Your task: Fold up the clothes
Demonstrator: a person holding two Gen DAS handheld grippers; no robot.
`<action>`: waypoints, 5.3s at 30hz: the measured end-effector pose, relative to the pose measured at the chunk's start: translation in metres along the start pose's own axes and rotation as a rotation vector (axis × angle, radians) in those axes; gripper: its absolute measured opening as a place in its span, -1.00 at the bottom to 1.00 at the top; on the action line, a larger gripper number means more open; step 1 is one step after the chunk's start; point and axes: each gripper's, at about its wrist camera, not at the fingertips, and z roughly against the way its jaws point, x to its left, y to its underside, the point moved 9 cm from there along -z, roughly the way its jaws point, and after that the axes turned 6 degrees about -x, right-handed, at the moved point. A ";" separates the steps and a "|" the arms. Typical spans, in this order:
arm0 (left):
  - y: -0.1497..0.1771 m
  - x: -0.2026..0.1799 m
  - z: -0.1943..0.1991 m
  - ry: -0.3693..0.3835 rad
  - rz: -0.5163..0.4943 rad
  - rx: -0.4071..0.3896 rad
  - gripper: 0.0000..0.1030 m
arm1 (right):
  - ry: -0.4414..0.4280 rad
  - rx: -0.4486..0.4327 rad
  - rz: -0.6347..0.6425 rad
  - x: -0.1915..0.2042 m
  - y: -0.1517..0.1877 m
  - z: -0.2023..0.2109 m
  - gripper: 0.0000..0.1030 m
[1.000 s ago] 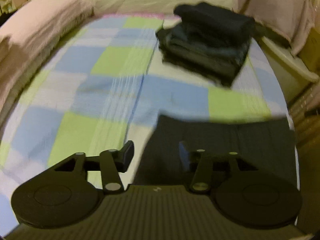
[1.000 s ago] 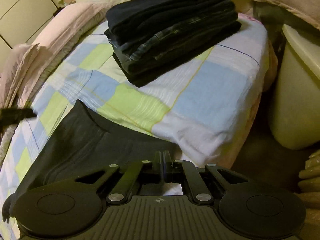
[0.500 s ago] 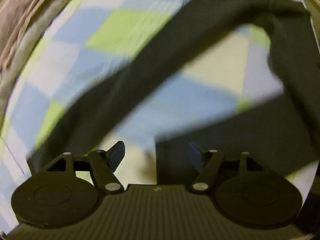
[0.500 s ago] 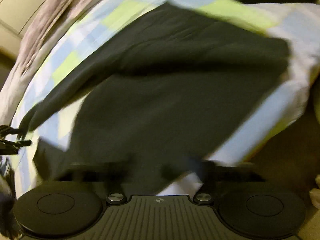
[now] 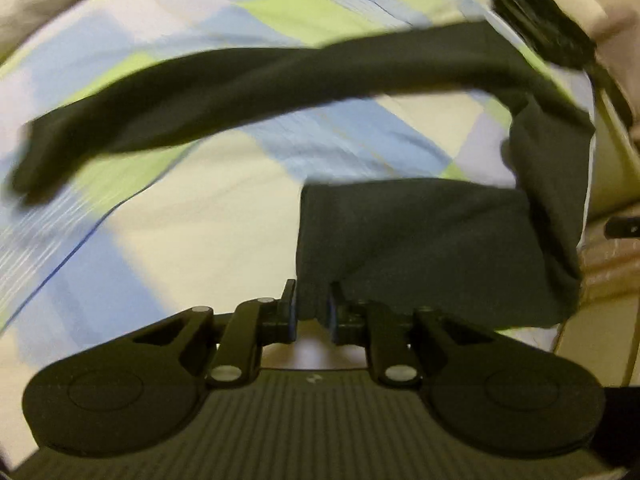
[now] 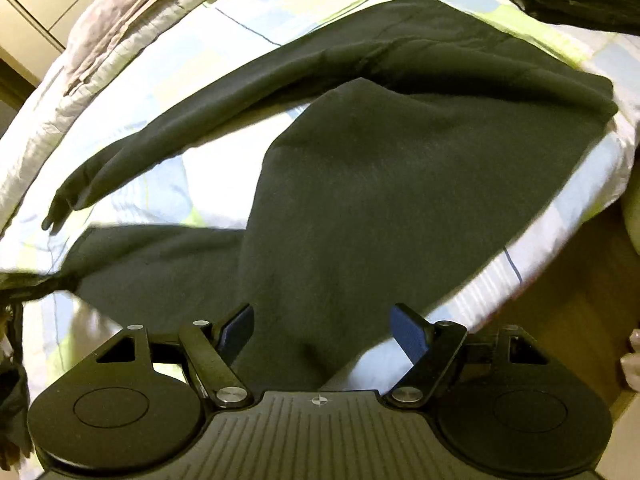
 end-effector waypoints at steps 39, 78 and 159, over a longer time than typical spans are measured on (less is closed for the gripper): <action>0.175 0.049 0.035 -0.061 0.506 0.133 -0.37 | 0.000 0.125 0.183 0.040 0.002 -0.017 0.52; -0.014 -0.241 -0.010 -0.154 -0.322 -0.009 -0.27 | 0.139 -0.215 -0.111 -0.299 -0.207 -0.016 0.51; -0.134 0.131 -0.024 -0.435 -0.714 0.033 -0.88 | -0.348 -0.064 1.774 0.277 -0.107 -0.275 -1.00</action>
